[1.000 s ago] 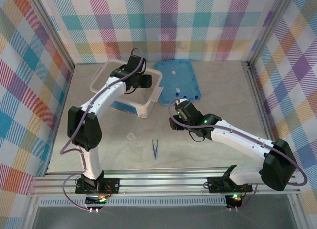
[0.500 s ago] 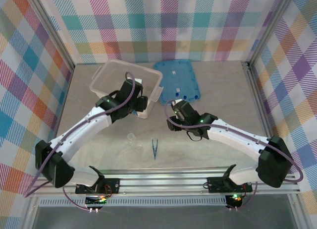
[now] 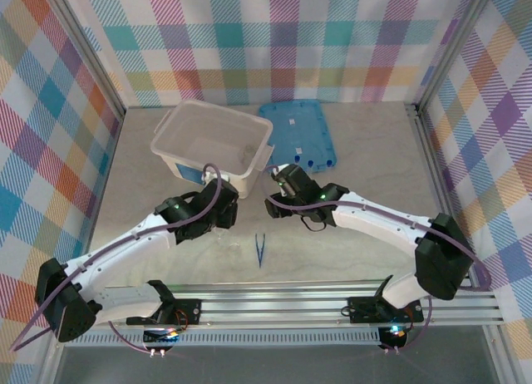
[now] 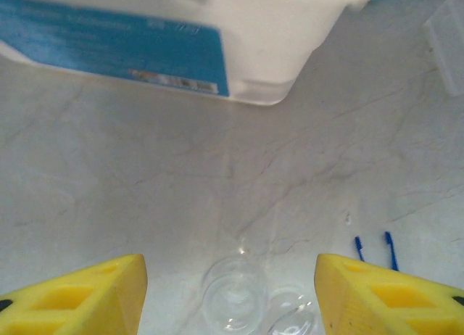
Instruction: Organize the chemistry lab equipment
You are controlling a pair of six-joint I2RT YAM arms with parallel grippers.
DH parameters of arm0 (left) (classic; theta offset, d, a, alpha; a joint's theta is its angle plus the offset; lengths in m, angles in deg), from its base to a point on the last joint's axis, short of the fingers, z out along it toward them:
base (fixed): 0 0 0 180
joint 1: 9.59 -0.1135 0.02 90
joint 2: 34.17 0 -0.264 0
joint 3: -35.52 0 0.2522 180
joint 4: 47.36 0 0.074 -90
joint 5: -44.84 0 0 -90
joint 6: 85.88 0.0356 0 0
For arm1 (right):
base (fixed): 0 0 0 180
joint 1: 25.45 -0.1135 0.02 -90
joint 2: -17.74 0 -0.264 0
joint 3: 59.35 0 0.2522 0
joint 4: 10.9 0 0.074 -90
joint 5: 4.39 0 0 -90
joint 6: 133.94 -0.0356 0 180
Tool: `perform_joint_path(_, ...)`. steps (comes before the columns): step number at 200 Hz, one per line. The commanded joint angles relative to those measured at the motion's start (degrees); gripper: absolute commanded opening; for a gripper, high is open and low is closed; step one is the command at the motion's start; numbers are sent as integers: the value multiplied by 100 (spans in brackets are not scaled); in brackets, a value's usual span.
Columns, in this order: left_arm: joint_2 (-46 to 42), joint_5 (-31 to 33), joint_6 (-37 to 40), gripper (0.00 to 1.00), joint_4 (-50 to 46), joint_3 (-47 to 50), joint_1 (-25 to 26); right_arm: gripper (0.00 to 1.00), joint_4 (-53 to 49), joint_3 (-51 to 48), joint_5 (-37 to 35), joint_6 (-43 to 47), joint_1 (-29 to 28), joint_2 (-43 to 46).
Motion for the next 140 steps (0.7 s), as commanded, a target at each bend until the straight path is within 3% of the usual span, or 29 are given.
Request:
perform_joint_path(1, -251, 132, -358, 62, -155, 193, 61, 60, 130, 288, 126, 169, -61, -113)
perform_joint_path(57, -237, -317, -701, 62, 91, 721, 65, 65, 26, 652, 135, 394, -129, -419)
perform_joint_path(140, 76, -481, -912, 61, 611, 1182, 61, 66, 4, 627, 144, 339, -178, -473)
